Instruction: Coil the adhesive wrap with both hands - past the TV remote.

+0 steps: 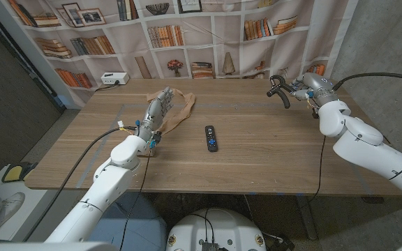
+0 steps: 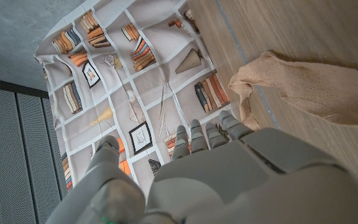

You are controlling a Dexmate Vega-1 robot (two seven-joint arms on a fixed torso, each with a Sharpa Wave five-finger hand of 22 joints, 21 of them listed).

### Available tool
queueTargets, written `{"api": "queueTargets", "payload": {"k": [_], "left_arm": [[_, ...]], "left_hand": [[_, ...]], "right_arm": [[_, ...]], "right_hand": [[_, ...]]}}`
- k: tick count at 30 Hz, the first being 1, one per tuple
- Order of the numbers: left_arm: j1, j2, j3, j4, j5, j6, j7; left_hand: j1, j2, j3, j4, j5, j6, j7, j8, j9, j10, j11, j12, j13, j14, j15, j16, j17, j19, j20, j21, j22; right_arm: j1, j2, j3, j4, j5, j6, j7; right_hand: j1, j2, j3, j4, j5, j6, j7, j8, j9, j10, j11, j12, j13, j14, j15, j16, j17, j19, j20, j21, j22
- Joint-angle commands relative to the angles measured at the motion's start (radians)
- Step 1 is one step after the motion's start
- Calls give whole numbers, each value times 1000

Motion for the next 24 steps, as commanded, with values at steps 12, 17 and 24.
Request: {"api": "queueTargets", "payload": {"k": [12,17,24], "left_arm": [[37,30,-4,-74,53,-16,65],[47,43,-3,-89,85,-17,82],[71,38,-12,-113,63,-31,88]], "left_hand": [[-1,3,-3,0,3,16,4,5,1,25,1,9,1,-7,-2,4,2,-19,-4,-8,4],[-1,3,-3,1,3,17,6,5,1,26,-1,9,1,-6,-2,5,2,-19,-4,-6,4],[-2,3,-4,1,3,20,9,5,1,25,6,8,1,-6,-1,5,2,-19,-2,-6,4]], "right_arm": [[-4,-20,-11,-16,-28,-8,6],[-12,-26,-9,-23,-31,-5,7],[-29,-34,-1,-41,-40,-16,-1]], "right_hand": [[90,84,7,6,6,5,-4,-7,5,-5,-3,7,20,60,-167,-3,15,-15,-63,29,4],[90,84,7,5,6,2,-2,-9,5,-5,-4,7,25,59,-167,-5,18,-17,-63,37,5],[89,84,7,6,6,2,-2,-10,5,-6,-5,8,32,60,-167,-8,23,-23,-63,47,5]]}}
